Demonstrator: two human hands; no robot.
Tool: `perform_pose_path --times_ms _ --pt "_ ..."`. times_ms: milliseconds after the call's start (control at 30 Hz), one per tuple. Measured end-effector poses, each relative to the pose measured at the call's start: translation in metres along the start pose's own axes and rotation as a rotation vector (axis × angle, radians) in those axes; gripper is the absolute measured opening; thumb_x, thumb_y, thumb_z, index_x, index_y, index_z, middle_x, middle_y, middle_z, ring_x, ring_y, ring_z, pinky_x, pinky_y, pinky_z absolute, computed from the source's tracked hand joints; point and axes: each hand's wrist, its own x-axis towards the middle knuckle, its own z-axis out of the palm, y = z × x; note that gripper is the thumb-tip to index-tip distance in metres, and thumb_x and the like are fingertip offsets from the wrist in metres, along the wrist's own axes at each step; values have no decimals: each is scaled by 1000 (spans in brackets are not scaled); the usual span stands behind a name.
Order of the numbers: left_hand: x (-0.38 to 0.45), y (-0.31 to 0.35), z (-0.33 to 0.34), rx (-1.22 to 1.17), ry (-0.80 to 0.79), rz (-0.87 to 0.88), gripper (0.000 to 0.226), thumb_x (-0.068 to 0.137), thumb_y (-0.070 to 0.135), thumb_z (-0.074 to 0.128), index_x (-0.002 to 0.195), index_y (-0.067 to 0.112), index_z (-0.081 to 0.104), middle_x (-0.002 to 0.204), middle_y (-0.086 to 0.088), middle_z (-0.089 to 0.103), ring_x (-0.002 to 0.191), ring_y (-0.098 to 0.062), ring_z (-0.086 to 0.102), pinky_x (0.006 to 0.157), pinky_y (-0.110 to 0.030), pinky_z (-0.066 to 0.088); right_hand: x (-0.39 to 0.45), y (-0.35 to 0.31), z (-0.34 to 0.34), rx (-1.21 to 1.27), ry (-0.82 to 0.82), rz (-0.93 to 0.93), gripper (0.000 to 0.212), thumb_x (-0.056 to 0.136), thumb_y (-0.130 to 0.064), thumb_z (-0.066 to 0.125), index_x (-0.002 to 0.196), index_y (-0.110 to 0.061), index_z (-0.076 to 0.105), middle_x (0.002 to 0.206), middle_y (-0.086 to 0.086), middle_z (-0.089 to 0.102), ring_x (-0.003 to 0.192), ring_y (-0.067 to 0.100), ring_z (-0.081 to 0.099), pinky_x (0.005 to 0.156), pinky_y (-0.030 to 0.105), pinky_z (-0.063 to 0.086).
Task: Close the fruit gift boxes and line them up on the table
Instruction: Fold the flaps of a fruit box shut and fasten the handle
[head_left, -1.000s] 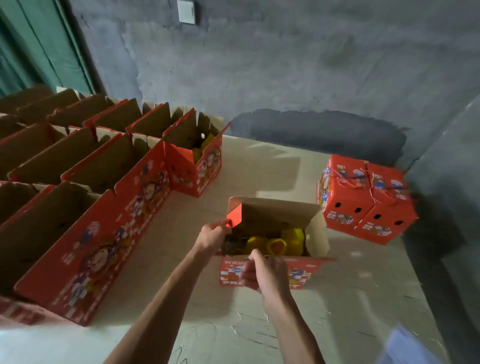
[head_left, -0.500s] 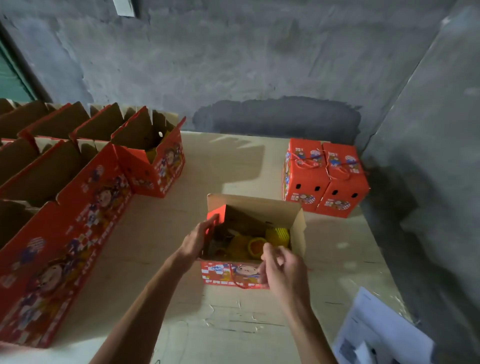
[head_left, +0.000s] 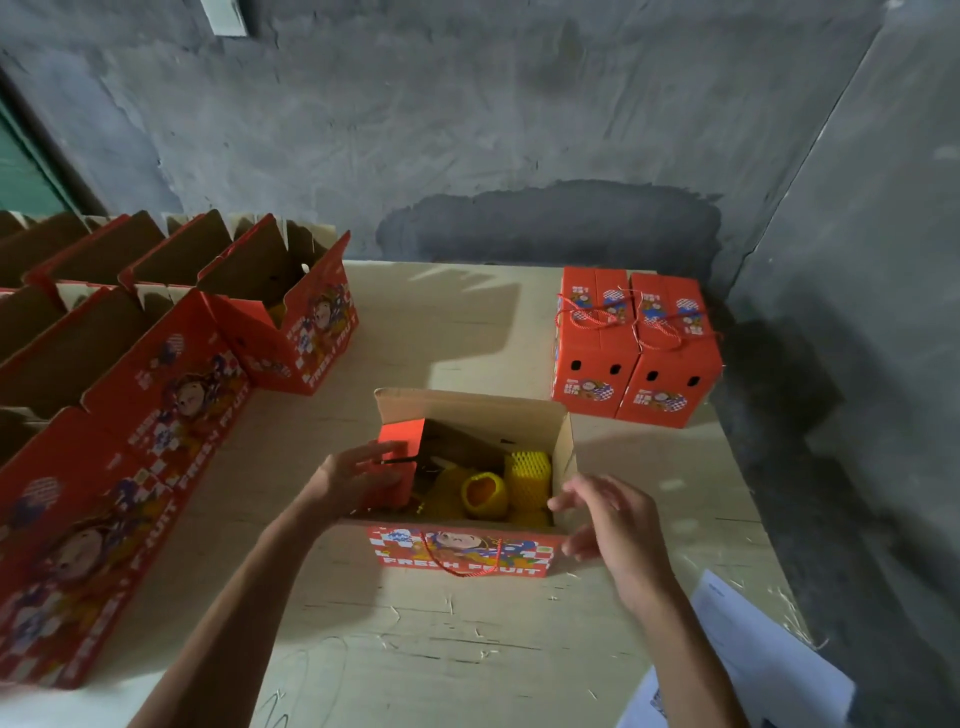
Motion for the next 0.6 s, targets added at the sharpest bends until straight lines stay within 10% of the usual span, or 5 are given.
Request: perform_pose_path --times_ms 100,200,367,600 --pt "2 3 -1 115 16 23 39 77 18 88 110 35 77 126 -2 71 103 -19 71 83 -34 62 20 14 -16 5 161 -95 21 102 -28 63 82 -25 71 75 5 72 43 18 58 40 25 44" --pt "2 7 4 320 35 202 27 73 38 81 91 58 76 98 24 73 90 0 69 77 -16 56 47 28 -16 -108 144 -111 11 104 -27 58 111 -24 66 89 3 71 57 15 66 49 26 53" --pt "10 8 0 810 133 343 56 83 63 56 102 16 81 101 -8 60 99 -25 54 82 -41 50 66 50 4 -336 59 -163 39 102 -35 59 137 -20 57 111 3 70 97 18 69 75 34 62" --pt "19 17 4 831 41 372 60 84 64 44 109 13 64 106 -5 66 97 -27 61 80 -39 52 72 59 11 -394 126 -285 49 88 -50 68 120 -13 61 103 4 69 88 18 69 60 21 55"
